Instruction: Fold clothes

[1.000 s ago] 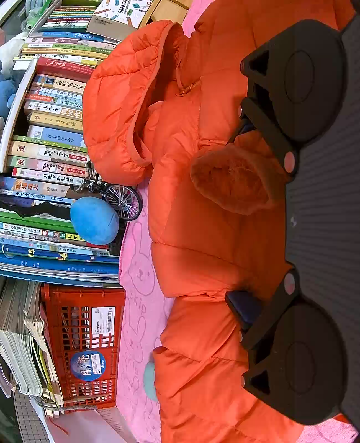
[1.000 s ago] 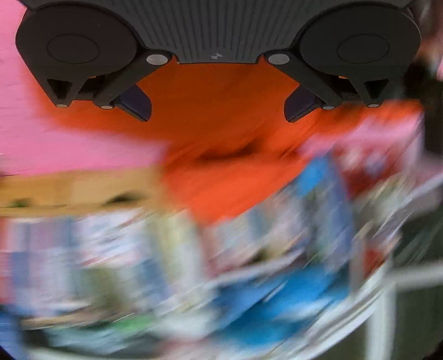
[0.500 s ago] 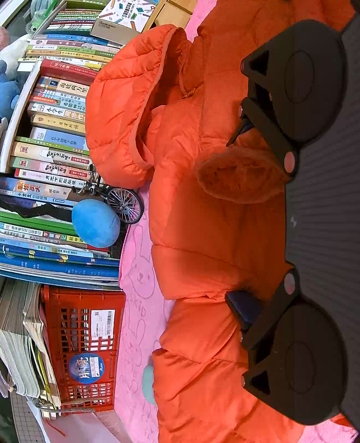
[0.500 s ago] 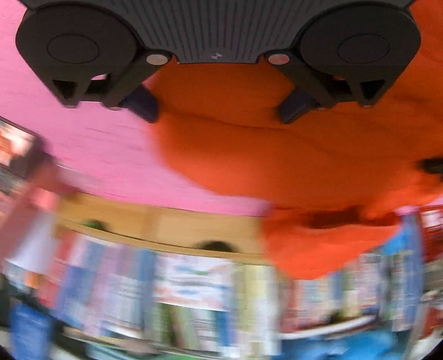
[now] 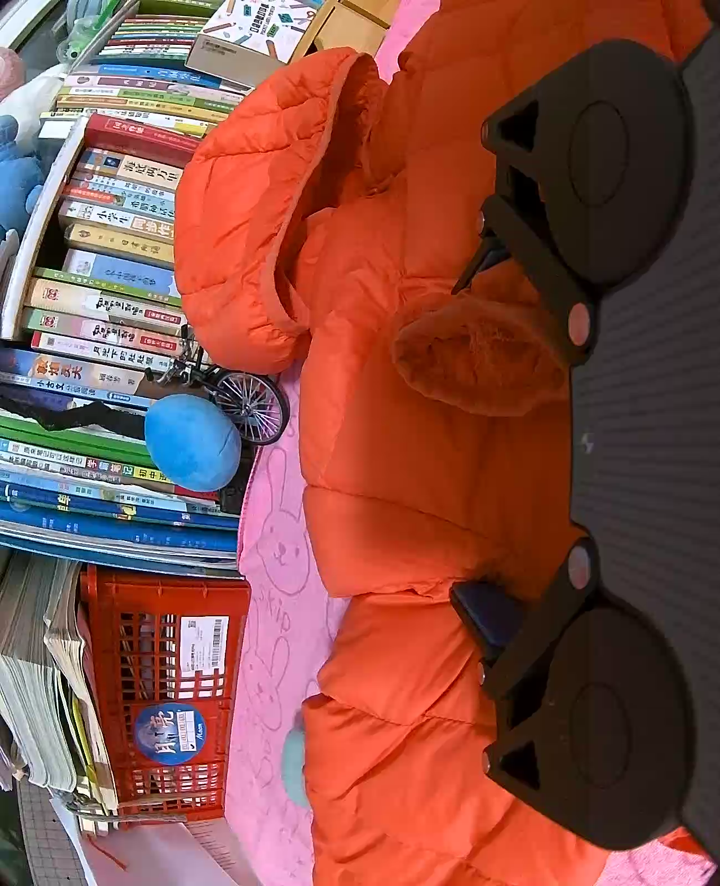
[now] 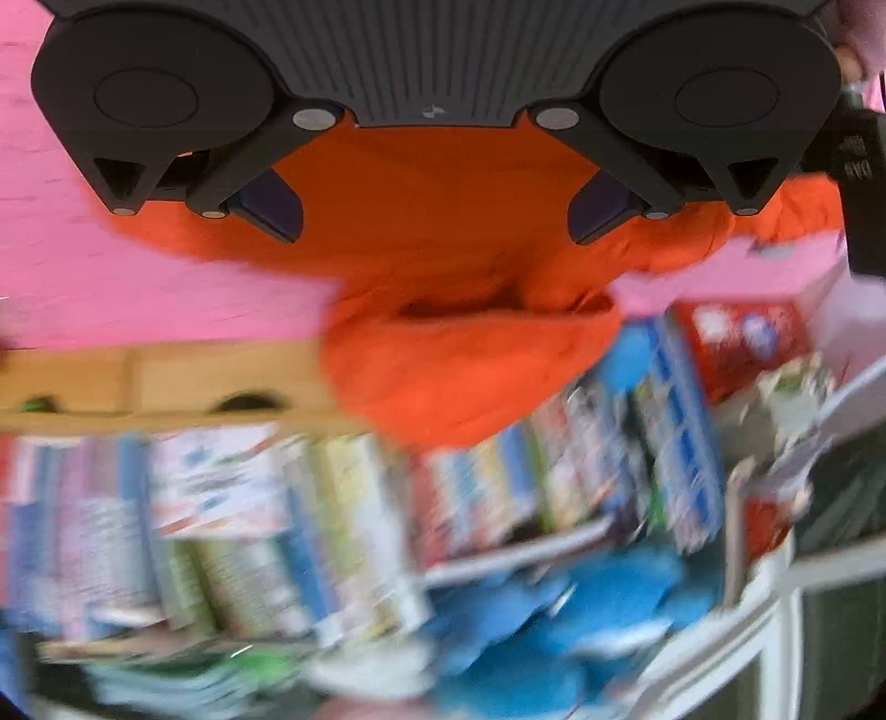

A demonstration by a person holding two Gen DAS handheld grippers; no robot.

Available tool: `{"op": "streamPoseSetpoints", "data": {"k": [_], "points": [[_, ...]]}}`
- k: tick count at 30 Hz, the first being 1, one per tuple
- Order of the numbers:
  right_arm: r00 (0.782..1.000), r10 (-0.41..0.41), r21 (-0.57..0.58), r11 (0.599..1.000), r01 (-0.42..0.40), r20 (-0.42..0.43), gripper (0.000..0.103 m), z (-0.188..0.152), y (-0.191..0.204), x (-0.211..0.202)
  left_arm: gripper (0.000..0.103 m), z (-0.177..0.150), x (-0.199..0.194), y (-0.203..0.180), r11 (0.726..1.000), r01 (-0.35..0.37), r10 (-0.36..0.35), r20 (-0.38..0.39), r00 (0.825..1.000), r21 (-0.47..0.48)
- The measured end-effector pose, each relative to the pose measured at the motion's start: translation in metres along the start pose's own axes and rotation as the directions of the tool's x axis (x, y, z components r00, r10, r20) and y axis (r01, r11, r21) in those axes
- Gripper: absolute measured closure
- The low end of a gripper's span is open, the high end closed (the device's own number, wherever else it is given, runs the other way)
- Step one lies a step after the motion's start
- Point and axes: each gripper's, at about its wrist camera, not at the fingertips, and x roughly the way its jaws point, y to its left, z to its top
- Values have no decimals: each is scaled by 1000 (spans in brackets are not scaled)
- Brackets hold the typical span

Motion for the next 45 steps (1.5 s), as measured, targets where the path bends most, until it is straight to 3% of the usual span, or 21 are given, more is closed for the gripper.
{"op": "streamPoseSetpoints", "data": {"k": [5, 17, 20, 26, 29, 32, 37, 40, 43, 45], "points": [[991, -72, -89, 994, 62, -117, 0, -31, 2, 45, 0, 0, 0, 1, 1000, 3, -3, 2, 1000, -2], [988, -71, -88, 994, 59, -135, 0, -32, 5, 53, 0, 0, -10, -3, 1000, -10, 10, -6, 1000, 18], [988, -66, -81, 995, 55, -137, 0, -32, 4, 54, 0, -3, -39, 5, 999, 40, -41, 73, 997, 10], [989, -65, -78, 995, 55, -135, 0, -33, 3, 54, 0, -6, -104, 80, 996, 83, -73, 229, 971, -33], [989, -66, -80, 995, 56, -135, 0, -33, 4, 54, 0, -7, -118, 130, 993, 29, -3, 221, 975, -116], [989, -64, -80, 995, 54, -134, 0, -33, 4, 54, 0, -7, -127, 181, 964, -56, 110, 200, 974, -259], [989, -64, -80, 995, 53, -133, 0, -33, 4, 54, 0, -11, -135, 246, 855, -179, 286, 155, 946, -487], [989, -63, -80, 995, 53, -133, 0, -33, 3, 54, 0, -11, -125, 259, 834, -221, 330, 137, 934, -506], [989, -61, -81, 995, 51, -132, 0, -33, 3, 54, 0, -6, -105, 264, 822, -233, 328, 97, 940, -519], [989, -61, -81, 995, 50, -132, 0, -33, 3, 54, 0, -3, -94, 265, 811, -236, 343, 109, 933, -535]]}}
